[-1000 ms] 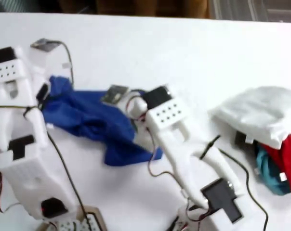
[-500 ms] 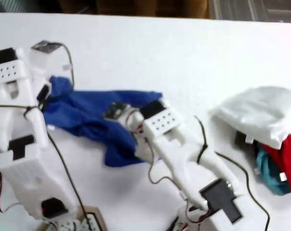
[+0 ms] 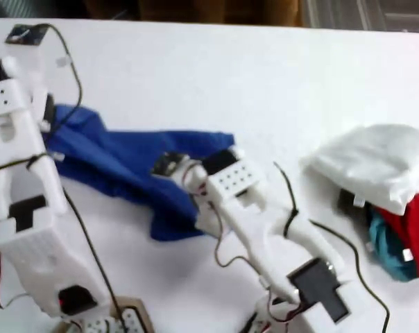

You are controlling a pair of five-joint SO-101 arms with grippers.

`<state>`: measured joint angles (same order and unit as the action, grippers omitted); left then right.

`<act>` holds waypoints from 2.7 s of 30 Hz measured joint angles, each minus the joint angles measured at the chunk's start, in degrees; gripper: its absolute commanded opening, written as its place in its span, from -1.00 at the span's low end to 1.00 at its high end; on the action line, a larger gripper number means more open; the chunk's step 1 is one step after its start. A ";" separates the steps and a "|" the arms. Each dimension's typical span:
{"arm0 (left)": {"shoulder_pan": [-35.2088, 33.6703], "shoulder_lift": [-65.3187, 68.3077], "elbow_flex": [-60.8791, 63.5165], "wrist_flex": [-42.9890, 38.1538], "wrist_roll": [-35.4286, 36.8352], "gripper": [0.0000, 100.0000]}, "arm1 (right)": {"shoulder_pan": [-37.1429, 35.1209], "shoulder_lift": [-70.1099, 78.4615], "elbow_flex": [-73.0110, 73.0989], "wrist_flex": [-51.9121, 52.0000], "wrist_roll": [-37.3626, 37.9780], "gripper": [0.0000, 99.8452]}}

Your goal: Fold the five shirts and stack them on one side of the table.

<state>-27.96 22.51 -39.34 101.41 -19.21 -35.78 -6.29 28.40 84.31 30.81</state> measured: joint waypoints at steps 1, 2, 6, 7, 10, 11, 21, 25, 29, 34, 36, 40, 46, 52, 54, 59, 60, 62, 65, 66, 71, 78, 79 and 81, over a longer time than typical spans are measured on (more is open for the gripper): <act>-0.09 0.00 -0.53 0.00 0.35 -0.74 | 0.00 0.00 0.00 0.00 0.00 -0.96; -0.09 0.00 -0.88 0.00 0.79 -0.71 | 0.00 0.00 0.00 0.00 0.00 -0.96; -0.09 0.00 -1.23 0.00 1.58 -0.68 | 0.09 0.00 0.00 0.00 0.00 -0.96; -0.09 0.00 -1.23 0.00 1.58 -0.68 | 0.09 0.00 0.00 0.00 0.00 -0.96; -0.09 0.00 -1.23 0.00 1.58 -0.68 | 0.09 0.00 0.00 0.18 0.00 -0.96; -0.09 0.00 -1.23 0.00 1.58 -0.68 | 0.09 0.00 0.00 0.62 0.00 -0.96; -0.88 0.00 -1.23 -6.42 10.73 -0.67 | 0.09 0.00 0.00 3.43 0.00 -0.96; -0.62 0.35 -1.23 -10.99 13.10 -0.67 | 0.09 0.00 -1.32 4.31 -0.09 -0.96; -0.79 4.31 -1.58 -14.59 13.27 -0.66 | 0.09 0.00 -5.36 6.42 -0.09 -0.85; -0.70 12.22 -1.58 -15.30 14.59 -0.52 | 0.09 0.00 -8.88 9.41 0.00 -0.54; -0.53 14.68 -1.58 -15.56 17.05 -0.52 | 0.09 0.00 -9.23 10.29 0.00 -0.49; -0.35 18.11 -6.77 -15.65 19.25 -0.52 | 0.09 0.00 -10.73 12.75 0.00 -0.49; -0.09 26.37 -18.37 -15.56 19.43 -0.52 | 0.09 0.00 -13.63 15.12 0.00 -0.49; 3.34 35.16 -27.08 -11.78 19.43 -0.52 | 0.62 0.00 -18.02 15.30 0.00 -0.49; 4.66 37.01 -29.89 -10.20 19.43 -0.52 | 2.29 0.00 -20.40 15.30 0.00 -0.49; 6.33 40.26 -33.67 -8.70 19.43 -0.52 | 8.44 0.00 -27.34 15.30 0.00 -0.49; 6.33 40.79 -33.76 -8.70 19.43 -0.52 | 9.76 0.00 -28.48 15.03 0.00 -0.51; 6.24 41.58 -33.76 -8.53 19.43 -0.56 | 12.31 0.00 -29.89 12.48 0.00 -0.53; 6.24 42.64 -33.76 -7.82 19.43 -0.68 | 14.77 0.00 -30.15 7.12 0.00 -0.58; 6.24 42.81 -33.76 -7.65 19.43 -0.72 | 15.12 0.00 -30.15 5.27 0.00 -0.61; 6.33 42.90 -33.76 -7.47 19.43 -0.92 | 15.65 3.69 -30.15 -4.57 0.00 -0.85; 6.33 42.90 -33.76 -7.47 19.43 -0.95 | 15.56 15.82 -30.51 -14.51 -3.25 -0.96; 6.33 42.90 -33.76 -7.47 19.43 -0.95 | 15.56 17.32 -31.12 -15.56 -5.01 -0.97; 6.33 42.90 -33.76 -6.95 19.43 -0.95 | 15.74 20.48 -32.97 -16.62 -8.97 -0.96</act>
<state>-21.63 65.41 -73.10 94.46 0.22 -20.04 14.20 -4.57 67.69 21.85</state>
